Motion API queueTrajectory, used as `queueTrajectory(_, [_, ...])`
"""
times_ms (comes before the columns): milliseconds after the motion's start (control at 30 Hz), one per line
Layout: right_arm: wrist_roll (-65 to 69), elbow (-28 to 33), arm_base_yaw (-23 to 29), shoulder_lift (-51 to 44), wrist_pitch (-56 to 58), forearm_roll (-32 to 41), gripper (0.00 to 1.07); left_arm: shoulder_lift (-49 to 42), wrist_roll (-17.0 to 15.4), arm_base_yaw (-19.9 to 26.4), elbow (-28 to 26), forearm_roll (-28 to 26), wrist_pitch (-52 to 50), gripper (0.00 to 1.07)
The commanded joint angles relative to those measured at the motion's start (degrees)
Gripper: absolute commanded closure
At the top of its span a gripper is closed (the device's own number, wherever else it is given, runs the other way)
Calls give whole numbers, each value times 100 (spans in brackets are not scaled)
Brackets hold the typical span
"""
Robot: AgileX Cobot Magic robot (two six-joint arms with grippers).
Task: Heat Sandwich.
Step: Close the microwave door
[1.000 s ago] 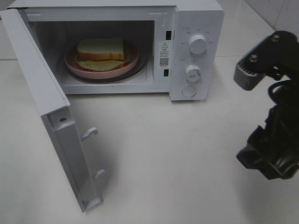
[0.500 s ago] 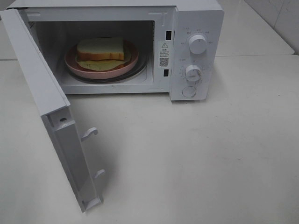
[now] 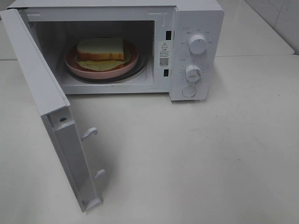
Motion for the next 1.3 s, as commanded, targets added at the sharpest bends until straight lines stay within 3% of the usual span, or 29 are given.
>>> queueTrajectory(33, [52, 34, -11, -246, 52, -97, 31, -149, -17, -23, 23, -23, -40, 1])
queueTrajectory(167, [80, 34, -309, -344, 80, -74, 31, -149, -17, -23, 23, -23, -40, 1])
queueTrajectory(600, [309, 103, -2246, -1203, 52, -74, 31, -149, -17, -23, 23, -23, -40, 1])
queueTrajectory(1033, [298, 1094, -3277, -2120, -367, 241, 31, -149, -17, -23, 23, -23, -40, 1])
queueTrajectory(1300, [241, 1272, -3541, -2355, -733, 332, 31, -149, -17, -23, 23, -23, -40, 1])
